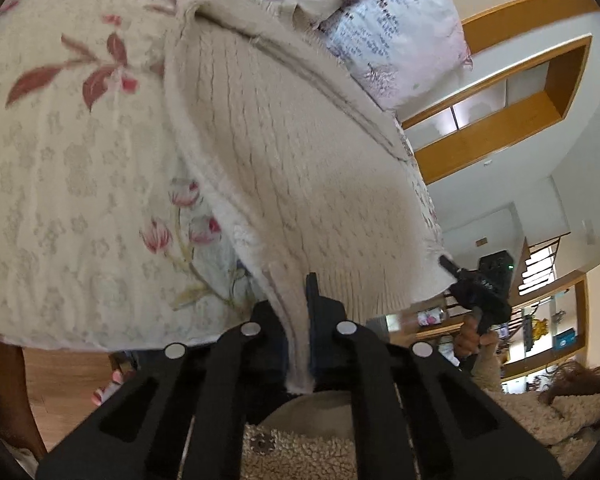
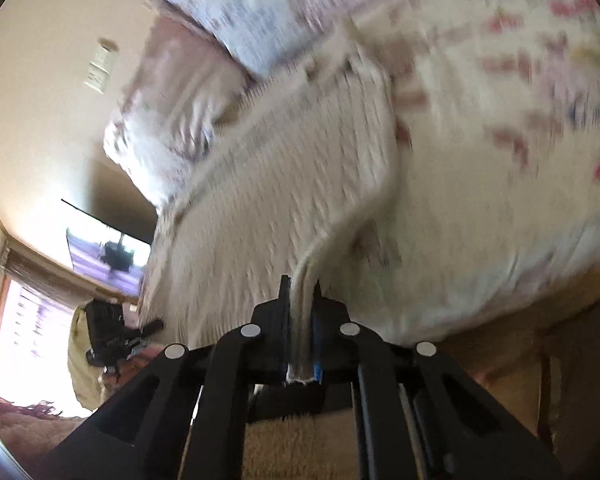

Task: Fold small clothes

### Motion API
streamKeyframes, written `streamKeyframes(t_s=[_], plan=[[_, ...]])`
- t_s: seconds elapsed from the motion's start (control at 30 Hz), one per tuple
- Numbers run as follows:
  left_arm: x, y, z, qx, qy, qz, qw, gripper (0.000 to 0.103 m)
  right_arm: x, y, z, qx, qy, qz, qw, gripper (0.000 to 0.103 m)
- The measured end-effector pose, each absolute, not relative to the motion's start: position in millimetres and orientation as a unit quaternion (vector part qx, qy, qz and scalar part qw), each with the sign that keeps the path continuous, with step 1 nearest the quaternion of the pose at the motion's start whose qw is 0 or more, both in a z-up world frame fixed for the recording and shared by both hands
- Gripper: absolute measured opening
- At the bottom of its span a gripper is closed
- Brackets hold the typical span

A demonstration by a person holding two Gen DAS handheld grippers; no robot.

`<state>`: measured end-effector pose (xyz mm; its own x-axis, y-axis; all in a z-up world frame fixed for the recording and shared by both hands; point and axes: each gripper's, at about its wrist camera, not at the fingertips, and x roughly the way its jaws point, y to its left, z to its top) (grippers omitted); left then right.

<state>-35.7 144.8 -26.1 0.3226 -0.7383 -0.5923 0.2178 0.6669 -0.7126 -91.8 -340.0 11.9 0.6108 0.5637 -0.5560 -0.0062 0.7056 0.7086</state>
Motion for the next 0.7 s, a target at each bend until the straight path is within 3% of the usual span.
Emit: streamKeyframes(t_s=[0.2, 0.7], plan=[[-27, 157, 2, -0.251, 0.442, -0.286, 0.812, 0.006, -93, -341, 40, 0.304, 0.318, 0.136, 0.888, 0.008], [29, 164, 64, -0.219, 0.363, -0.22, 0.879, 0.006, -65, -332, 76, 0.233, 0.221, 0.102, 0.942, 0.008]])
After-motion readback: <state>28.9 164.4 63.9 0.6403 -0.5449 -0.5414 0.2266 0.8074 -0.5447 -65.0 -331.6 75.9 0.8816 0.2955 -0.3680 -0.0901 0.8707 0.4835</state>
